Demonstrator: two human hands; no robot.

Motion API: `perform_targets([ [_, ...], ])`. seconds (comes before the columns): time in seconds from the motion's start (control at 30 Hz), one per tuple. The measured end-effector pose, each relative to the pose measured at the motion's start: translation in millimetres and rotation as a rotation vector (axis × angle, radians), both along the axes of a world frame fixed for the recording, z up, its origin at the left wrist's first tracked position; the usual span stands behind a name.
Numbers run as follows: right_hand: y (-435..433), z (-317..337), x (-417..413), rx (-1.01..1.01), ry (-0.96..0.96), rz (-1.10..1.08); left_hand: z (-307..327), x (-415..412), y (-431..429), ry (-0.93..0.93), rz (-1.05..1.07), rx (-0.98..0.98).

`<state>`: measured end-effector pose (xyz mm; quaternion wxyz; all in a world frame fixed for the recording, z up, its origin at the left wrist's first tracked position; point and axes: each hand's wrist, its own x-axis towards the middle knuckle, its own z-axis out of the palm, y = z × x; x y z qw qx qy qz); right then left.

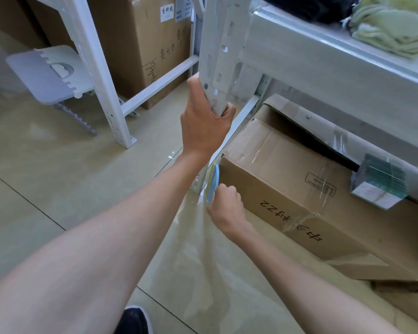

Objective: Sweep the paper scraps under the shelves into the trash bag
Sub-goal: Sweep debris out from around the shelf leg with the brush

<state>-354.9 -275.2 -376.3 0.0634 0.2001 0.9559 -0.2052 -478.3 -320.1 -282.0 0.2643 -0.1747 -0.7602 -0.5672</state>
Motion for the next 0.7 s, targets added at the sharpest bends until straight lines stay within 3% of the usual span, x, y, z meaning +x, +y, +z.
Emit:
perform_targets([
  [0.33,-6.5,-21.8,-50.0,-0.006,0.107,-0.172,-0.9,-2.4,0.2,0.025,0.023,0.023],
  [0.7,-9.2,-38.2,-5.0,0.110,-0.003,-0.021,1.3,-1.1,3.7,0.051,0.042,0.024],
])
